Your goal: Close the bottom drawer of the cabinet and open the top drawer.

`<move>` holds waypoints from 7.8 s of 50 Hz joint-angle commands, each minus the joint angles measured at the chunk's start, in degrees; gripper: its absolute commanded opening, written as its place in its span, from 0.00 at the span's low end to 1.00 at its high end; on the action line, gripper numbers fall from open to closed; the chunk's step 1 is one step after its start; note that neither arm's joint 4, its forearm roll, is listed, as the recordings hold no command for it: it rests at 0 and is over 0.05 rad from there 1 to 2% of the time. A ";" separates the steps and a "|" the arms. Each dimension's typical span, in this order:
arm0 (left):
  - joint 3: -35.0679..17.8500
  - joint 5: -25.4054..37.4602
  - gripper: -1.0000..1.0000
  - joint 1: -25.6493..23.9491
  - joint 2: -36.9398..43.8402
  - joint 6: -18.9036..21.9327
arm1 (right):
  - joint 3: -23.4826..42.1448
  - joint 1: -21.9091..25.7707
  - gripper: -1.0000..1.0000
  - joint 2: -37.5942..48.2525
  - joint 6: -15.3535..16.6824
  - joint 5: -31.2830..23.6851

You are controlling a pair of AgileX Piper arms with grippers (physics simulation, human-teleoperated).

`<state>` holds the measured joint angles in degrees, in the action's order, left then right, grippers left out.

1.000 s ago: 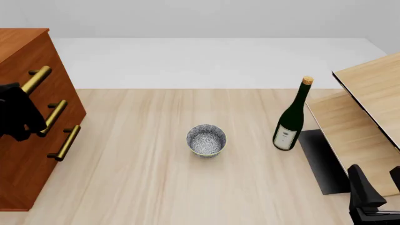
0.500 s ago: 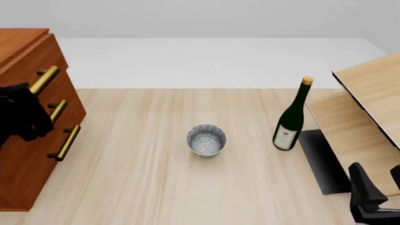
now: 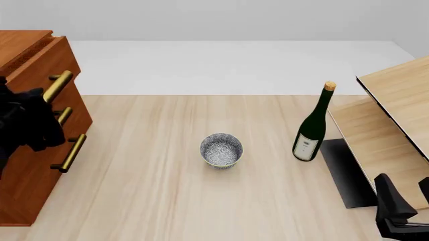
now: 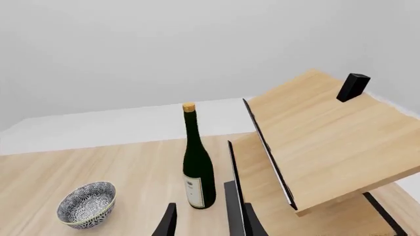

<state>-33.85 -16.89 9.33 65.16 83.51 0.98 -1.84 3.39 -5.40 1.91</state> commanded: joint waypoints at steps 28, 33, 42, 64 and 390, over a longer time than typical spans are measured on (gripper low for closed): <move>-2.74 0.92 0.00 -7.64 0.27 -0.28 | -0.17 0.03 1.00 -1.13 -0.56 -0.94; -3.32 0.77 0.00 -7.64 0.91 -0.45 | -0.16 0.01 1.00 -1.10 -0.58 -0.92; -3.91 1.48 1.00 -7.99 1.22 -1.15 | -0.14 0.07 1.00 -1.03 -0.58 -0.89; -4.02 1.63 1.00 -8.04 1.52 -1.58 | -0.12 0.05 1.00 -0.51 -0.63 -0.40; -32.00 48.03 1.00 -33.59 4.82 -95.91 | 0.25 1.79 1.00 -1.69 -3.66 -1.90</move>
<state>-65.30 31.41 -20.59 66.51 -11.43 1.26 0.03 1.58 -8.97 -0.14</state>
